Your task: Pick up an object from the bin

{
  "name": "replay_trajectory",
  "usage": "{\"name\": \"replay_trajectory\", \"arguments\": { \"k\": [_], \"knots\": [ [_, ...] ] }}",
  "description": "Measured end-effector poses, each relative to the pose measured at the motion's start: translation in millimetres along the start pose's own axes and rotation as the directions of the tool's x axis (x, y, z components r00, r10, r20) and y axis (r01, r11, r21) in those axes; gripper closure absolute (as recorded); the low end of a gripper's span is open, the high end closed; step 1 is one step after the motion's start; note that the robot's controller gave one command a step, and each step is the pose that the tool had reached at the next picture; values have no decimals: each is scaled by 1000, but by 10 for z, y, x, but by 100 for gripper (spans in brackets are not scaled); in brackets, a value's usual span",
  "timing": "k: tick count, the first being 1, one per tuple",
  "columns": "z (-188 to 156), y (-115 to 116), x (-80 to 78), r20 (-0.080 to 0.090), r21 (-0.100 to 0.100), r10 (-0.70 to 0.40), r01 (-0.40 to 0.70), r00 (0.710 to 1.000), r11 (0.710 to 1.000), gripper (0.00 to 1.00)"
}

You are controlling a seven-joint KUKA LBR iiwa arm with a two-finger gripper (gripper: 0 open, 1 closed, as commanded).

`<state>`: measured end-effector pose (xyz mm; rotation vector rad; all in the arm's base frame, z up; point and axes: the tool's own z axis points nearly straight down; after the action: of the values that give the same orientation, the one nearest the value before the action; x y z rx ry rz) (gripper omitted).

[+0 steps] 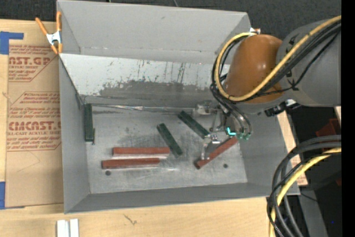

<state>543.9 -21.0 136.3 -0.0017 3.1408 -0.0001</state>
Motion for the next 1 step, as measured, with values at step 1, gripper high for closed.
{"name": "replay_trajectory", "arguments": {
  "k": [1],
  "knots": [
    [0, 0, 0, 0, 0, 0, 0, 1000, 1000, 0]
  ]
}}
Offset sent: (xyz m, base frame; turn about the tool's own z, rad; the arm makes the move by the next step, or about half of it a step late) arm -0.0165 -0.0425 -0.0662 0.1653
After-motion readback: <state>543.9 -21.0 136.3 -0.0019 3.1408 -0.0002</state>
